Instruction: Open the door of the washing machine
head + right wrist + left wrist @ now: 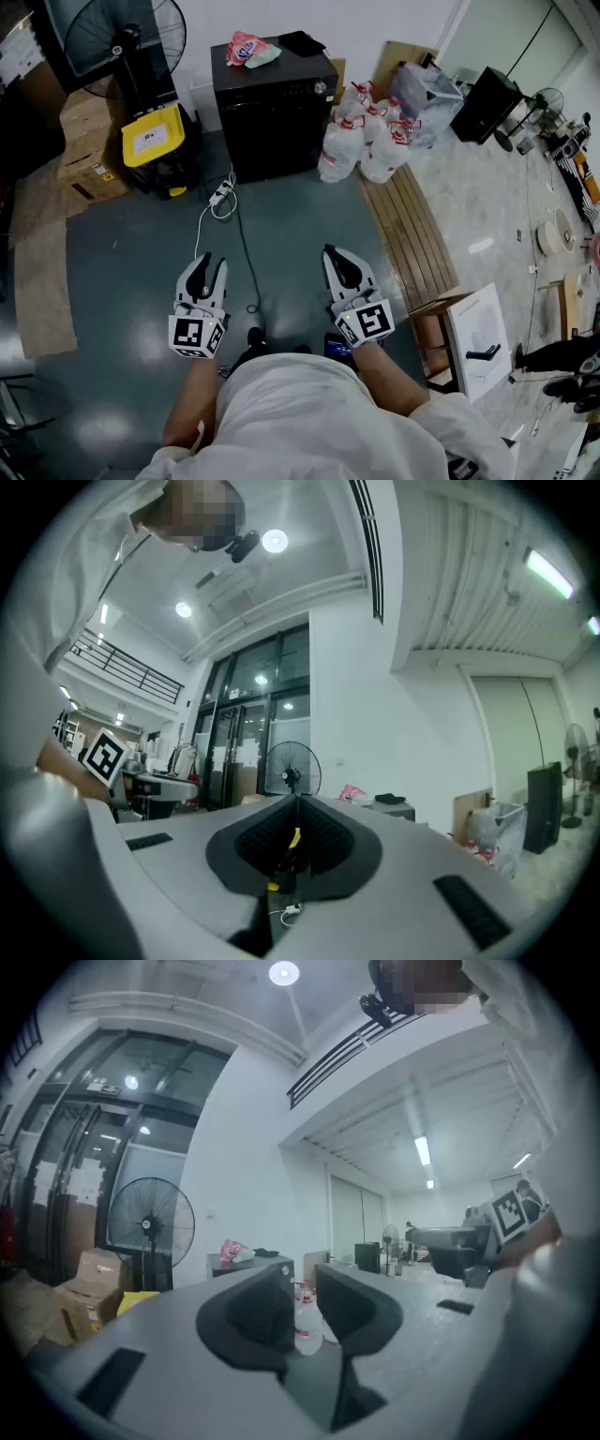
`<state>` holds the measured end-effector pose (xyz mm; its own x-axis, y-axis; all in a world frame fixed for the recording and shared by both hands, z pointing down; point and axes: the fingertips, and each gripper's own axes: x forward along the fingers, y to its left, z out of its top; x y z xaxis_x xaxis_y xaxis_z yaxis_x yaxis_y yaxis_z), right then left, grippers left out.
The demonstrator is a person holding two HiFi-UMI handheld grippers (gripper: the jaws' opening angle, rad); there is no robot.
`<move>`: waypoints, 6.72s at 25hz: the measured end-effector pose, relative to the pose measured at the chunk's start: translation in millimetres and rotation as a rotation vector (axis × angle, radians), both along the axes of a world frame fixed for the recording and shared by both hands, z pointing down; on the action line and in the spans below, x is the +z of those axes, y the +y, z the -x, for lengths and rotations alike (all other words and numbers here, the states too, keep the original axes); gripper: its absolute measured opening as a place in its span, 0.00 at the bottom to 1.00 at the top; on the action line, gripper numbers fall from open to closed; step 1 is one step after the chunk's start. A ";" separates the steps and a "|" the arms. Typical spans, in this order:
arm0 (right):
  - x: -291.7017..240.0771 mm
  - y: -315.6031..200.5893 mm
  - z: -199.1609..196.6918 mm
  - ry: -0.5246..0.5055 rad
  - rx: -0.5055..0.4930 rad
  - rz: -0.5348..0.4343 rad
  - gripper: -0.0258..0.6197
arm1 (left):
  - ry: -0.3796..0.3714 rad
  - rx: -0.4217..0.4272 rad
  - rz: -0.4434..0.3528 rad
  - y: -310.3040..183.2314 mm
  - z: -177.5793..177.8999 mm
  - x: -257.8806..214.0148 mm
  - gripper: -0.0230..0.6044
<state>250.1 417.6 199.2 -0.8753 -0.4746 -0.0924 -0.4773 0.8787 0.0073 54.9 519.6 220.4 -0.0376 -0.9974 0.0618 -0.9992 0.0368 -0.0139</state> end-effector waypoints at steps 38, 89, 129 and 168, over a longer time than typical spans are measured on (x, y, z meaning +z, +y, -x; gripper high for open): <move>44.8 35.5 -140.0 0.018 0.061 0.119 0.09 | 0.071 0.137 -0.019 40.5 -117.1 12.4 0.25; 99.2 -76.0 -153.5 0.064 0.058 0.224 0.09 | 0.125 0.051 0.028 -53.0 -108.6 62.5 0.19; 87.6 -581.9 156.2 0.080 -0.181 0.183 0.09 | 0.184 -0.167 0.128 -487.3 161.4 79.8 0.19; 254.9 -731.8 329.9 0.354 0.117 0.349 0.09 | 0.036 0.382 0.639 -676.6 398.5 372.9 0.30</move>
<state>-79.8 -314.2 454.1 -0.7635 -0.5207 0.3821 -0.5938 0.7986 -0.0982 -343.6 -157.1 593.2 0.3177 -0.7099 0.6286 -0.9410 -0.3175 0.1171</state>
